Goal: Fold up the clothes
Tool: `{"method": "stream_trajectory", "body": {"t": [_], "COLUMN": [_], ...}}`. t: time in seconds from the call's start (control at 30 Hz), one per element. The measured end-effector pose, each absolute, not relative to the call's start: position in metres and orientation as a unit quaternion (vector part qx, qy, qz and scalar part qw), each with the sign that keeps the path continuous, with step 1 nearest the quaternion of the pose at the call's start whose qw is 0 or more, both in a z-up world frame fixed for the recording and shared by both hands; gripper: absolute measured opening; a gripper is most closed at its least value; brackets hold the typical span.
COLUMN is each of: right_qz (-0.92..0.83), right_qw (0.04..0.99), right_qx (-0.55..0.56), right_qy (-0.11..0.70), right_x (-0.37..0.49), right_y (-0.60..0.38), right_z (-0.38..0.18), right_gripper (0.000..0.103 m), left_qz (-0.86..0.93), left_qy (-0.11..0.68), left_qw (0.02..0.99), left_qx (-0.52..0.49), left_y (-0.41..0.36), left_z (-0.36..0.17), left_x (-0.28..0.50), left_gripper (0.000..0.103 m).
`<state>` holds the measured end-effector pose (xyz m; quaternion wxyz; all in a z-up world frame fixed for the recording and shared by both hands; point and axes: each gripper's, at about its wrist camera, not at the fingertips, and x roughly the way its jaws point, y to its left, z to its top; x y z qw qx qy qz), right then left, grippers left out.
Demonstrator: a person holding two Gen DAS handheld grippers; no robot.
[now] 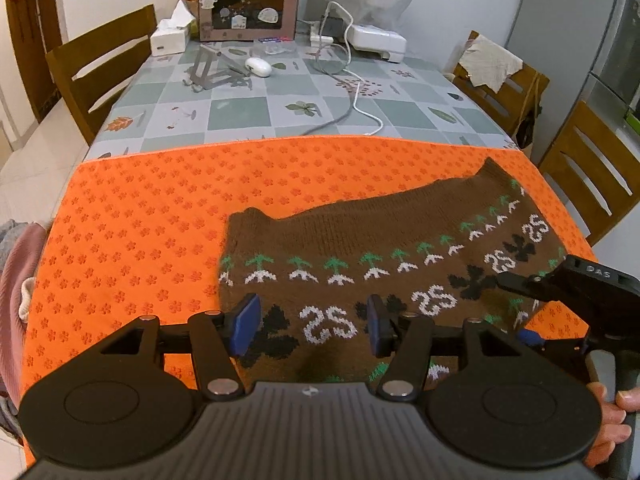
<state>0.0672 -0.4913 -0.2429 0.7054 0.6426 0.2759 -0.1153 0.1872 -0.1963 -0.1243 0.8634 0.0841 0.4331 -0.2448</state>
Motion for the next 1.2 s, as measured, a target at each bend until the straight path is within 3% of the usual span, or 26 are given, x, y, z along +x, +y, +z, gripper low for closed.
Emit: {"method": "stream_trajectory", "body": {"t": [0.3, 0.9, 1.2], "right_qz": [-0.033, 0.111, 0.184], "right_qw": [0.777, 0.927, 0.926], "right_qx": [0.584, 0.308, 0.232], "right_qy": [0.232, 0.186, 0.234], "right_x": [0.082, 0.111, 0.108], "right_y": [-0.506, -0.53, -0.511], "right_z": [-0.19, -0.038, -0.044], "right_gripper": [0.016, 0.015, 0.015], "left_qz": [-0.275, -0.355, -0.297], "left_qy": [0.453, 0.444, 0.439], "left_qw": [0.841, 0.821, 0.844], "left_qx": [0.11, -0.061, -0.079], "left_y": [-0.21, -0.322, -0.29], "left_z": [-0.141, -0.138, -0.148], "left_x": [0.177, 0.201, 0.197], "left_gripper": [0.063, 0.062, 0.062]}}
